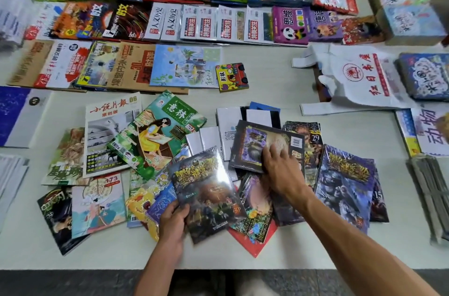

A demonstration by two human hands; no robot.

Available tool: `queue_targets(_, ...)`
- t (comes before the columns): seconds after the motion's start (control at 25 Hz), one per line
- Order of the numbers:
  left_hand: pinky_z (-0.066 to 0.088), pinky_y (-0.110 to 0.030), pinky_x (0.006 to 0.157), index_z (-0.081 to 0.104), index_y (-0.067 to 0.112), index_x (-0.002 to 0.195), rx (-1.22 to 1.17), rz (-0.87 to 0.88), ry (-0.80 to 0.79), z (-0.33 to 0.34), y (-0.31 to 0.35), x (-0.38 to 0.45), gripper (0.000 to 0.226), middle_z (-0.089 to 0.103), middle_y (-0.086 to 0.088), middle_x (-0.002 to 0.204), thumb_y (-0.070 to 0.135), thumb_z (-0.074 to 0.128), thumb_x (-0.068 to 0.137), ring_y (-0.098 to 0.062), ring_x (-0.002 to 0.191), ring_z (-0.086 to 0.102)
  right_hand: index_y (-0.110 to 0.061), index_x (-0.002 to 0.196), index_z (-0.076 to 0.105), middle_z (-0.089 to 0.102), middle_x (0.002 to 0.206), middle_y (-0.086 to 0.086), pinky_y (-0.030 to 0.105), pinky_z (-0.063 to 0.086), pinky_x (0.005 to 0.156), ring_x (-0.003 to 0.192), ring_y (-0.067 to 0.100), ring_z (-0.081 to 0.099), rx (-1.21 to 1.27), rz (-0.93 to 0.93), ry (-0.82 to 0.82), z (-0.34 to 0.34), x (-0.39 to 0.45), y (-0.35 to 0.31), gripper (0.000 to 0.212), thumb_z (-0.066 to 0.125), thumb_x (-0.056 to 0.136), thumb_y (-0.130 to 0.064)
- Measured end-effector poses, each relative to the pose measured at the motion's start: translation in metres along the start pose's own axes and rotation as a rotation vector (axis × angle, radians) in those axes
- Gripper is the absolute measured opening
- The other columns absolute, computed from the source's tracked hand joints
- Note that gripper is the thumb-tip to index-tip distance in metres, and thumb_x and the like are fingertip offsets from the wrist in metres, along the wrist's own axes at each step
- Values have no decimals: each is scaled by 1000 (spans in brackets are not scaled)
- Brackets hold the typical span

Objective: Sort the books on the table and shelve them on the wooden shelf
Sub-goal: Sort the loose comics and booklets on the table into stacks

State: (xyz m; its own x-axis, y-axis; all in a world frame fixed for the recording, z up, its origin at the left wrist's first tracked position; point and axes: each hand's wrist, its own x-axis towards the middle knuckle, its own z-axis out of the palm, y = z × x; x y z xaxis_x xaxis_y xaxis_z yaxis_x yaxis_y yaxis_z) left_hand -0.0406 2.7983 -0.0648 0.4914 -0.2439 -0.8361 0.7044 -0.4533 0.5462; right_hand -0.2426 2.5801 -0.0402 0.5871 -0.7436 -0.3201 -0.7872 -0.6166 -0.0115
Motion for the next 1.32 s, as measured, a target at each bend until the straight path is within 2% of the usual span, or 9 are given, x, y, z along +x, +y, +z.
queue_targets(0.08,52,-34,71,61,8,127,11,2,-10,0,1,-2,36,69,-16,111,-6,57,94,-28,90,66,-11,136,51,69,108,7,21,53,62,73,12,60,163,-37,190,-22,-3,5,40,57,99,-28)
queue_targets(0.2,51,-33,68,61,17,125,25,7,-23,1,1,-5,41,71,-7,99,-8,57,92,-21,83,66,-18,120,71,74,74,-4,8,32,47,48,-10,44,571,39,480,-55,-15,14,30,67,92,-9)
queue_targets(0.36,52,-32,68,62,17,121,34,12,-22,0,0,-7,41,71,-6,99,-10,57,91,-20,84,67,-27,100,71,76,90,-8,15,53,64,75,3,70,1369,102,427,-69,-42,-13,7,67,94,-28)
queue_targets(0.48,55,-33,74,59,18,122,46,8,-42,0,4,-10,47,70,-7,102,-15,54,89,-23,87,67,-19,112,66,72,116,18,47,59,85,101,31,72,1809,314,53,-40,-44,-34,38,77,83,-41)
queue_targets(0.6,57,-33,70,58,22,113,7,-28,-68,-4,9,-10,43,71,-5,98,-14,49,91,-22,84,67,-26,146,49,62,138,17,58,48,105,122,38,62,1743,382,-209,-1,-39,-56,54,67,95,-27)
queue_targets(0.8,54,-27,55,60,25,115,6,-40,-156,-17,7,-7,27,71,-2,72,5,57,96,-17,60,65,-15,149,44,56,145,9,32,45,99,112,15,58,1192,394,-185,30,-43,-96,53,58,101,-32)
queue_targets(0.96,55,-51,93,56,25,122,131,19,-190,-22,6,-6,46,74,-9,108,2,72,86,-32,99,71,-13,99,65,67,87,4,28,53,68,78,23,65,770,194,-208,26,-47,-93,26,60,98,-39)
queue_targets(1.2,47,-55,103,52,21,139,90,165,-12,-21,17,-3,59,65,-9,129,-1,70,87,-30,110,65,-16,128,58,63,121,8,41,50,92,104,25,57,684,359,123,35,-77,-50,34,59,95,-23)
queue_targets(1.32,50,-47,97,54,22,134,474,303,220,-8,30,-6,49,56,-11,135,9,69,89,-31,113,57,-12,131,52,54,135,11,44,44,99,113,31,52,506,479,113,44,-91,-11,43,61,92,-23)
